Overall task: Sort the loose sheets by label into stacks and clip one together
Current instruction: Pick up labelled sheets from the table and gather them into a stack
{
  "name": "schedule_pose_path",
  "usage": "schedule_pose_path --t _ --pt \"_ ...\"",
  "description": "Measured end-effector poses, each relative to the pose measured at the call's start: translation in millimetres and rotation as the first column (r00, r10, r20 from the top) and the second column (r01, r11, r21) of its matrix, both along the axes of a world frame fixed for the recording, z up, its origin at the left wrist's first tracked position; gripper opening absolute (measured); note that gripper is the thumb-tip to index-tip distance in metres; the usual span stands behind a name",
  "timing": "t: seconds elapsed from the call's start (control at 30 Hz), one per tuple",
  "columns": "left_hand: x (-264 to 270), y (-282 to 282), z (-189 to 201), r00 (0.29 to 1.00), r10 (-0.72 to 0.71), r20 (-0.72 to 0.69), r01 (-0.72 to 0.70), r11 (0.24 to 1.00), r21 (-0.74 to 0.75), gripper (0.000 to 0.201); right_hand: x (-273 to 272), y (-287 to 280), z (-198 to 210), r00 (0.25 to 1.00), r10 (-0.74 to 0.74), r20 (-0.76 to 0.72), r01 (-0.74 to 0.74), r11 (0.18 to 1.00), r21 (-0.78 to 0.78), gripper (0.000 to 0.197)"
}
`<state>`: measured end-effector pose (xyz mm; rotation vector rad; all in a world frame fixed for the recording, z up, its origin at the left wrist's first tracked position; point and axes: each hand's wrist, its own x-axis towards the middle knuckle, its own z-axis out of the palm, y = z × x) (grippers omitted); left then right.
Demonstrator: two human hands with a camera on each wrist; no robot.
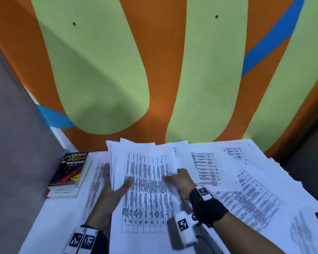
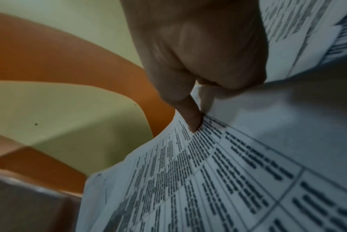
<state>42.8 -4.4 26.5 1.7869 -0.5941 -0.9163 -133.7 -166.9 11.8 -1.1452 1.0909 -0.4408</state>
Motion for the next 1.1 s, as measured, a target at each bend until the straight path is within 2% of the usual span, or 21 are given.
schedule_pose_path --t 0.03,0.07,0.1,0.13,0.2,0.3,0.37,0.43,0.47,0.53,0.6,0.63,0.67,0.7,0.73,0.8,0.83,0.93,1.03,1.1 --pt "-1.3 1.4 -1.3 0.997 -0.035 0.076 0.032 0.999 0.040 0.107 0.5 4.0 -4.2 1.000 -0.012 -0.016 0.011 1.000 -0.018 0.022" --pt "-4.2 2.6 4.4 0.992 -0.031 0.122 0.027 0.999 0.033 0.094 1.5 8.4 -6.1 1.000 -0.015 -0.022 0.014 1.000 -0.027 0.022" --pt "-4.3 4.0 9.6 0.985 -0.016 0.169 0.015 1.000 0.011 0.071 3.1 10.6 -6.6 1.000 -0.008 -0.006 0.007 1.000 -0.018 0.019" --pt "-3.0 4.3 17.3 0.975 -0.011 0.220 0.012 1.000 -0.004 0.049 3.0 11.5 -5.0 0.999 0.004 0.034 -0.005 1.000 0.004 0.024" --pt "-2.4 4.7 48.4 0.950 -0.057 0.306 0.082 0.994 -0.070 0.023 0.3 9.3 -2.7 0.982 0.036 0.185 -0.053 0.995 0.088 0.050" --pt "-2.5 7.6 98.7 0.920 -0.165 0.357 0.246 0.949 -0.196 0.035 -5.5 -1.4 1.6 0.908 0.012 0.419 -0.112 0.970 0.216 0.060" --pt "-1.9 8.3 118.3 0.914 -0.194 0.356 0.298 0.917 -0.267 0.040 -10.7 -6.0 11.5 0.819 -0.084 0.567 -0.124 0.940 0.318 0.048" --pt "1.6 5.2 124.0 0.923 -0.188 0.337 0.301 0.897 -0.324 0.053 -17.5 -8.7 29.5 0.765 -0.161 0.624 -0.097 0.928 0.359 0.032" --pt "3.0 2.7 122.4 0.931 -0.186 0.313 0.293 0.894 -0.340 0.059 -20.4 -10.5 38.6 0.766 -0.172 0.619 -0.065 0.937 0.342 0.027" --pt "8.5 -1.8 110.8 0.954 -0.153 0.258 0.242 0.901 -0.360 0.064 -22.7 -15.2 56.8 0.807 -0.142 0.573 -0.021 0.963 0.268 0.015" --pt "12.5 -4.7 95.4 0.976 -0.117 0.182 0.177 0.915 -0.363 0.068 -26.4 -27.0 67.1 0.855 -0.116 0.505 0.047 0.988 0.147 0.033" --pt "14.7 -5.6 84.2 0.979 -0.101 0.179 0.160 0.921 -0.355 0.068 -28.3 -32.0 73.9 0.876 -0.076 0.477 0.051 0.997 0.065 0.033" --pt "14.9 -6.8 75.1 0.982 -0.091 0.168 0.146 0.923 -0.356 0.057 -29.8 -38.7 76.5 0.886 -0.072 0.458 0.095 0.995 -0.028 0.025" --pt "13.6 -7.7 68.4 0.981 -0.078 0.175 0.135 0.930 -0.343 0.033 -32.6 -44.6 79.6 0.905 -0.077 0.418 0.145 0.980 -0.133 0.019" --pt "12.5 -8.1 63.3 0.977 -0.072 0.202 0.139 0.930 -0.340 0.019 -35.0 -48.5 83.4 0.930 -0.080 0.358 0.176 0.954 -0.242 0.019" --pt "14.4 -10.3 50.2 0.960 -0.054 0.276 0.145 0.936 -0.320 0.044 -43.2 -55.1 92.1 0.964 -0.139 0.226 0.228 0.872 -0.433 0.027" --pt "14.3 -11.1 46.0 0.960 -0.031 0.278 0.116 0.949 -0.292 0.044 -48.9 -57.7 101.0 0.964 -0.171 0.205 0.252 0.833 -0.492 0.026" --pt "19.2 -10.9 30.6 0.964 0.027 0.263 0.039 0.970 -0.241 0.033 -71.3 -66.5 132.1 0.958 -0.210 0.196 0.288 0.700 -0.653 0.017" --pt "30.5 -10.2 17.7 0.961 0.097 0.260 -0.034 0.971 -0.237 0.044 -100.0 -71.9 176.1 0.954 -0.221 0.202 0.291 0.527 -0.798 0.017" --pt "31.7 -12.4 18.5 0.956 0.134 0.260 -0.068 0.966 -0.249 0.049 -117.5 -75.9 205.0 0.945 -0.181 0.274 0.327 0.476 -0.816 0.011"
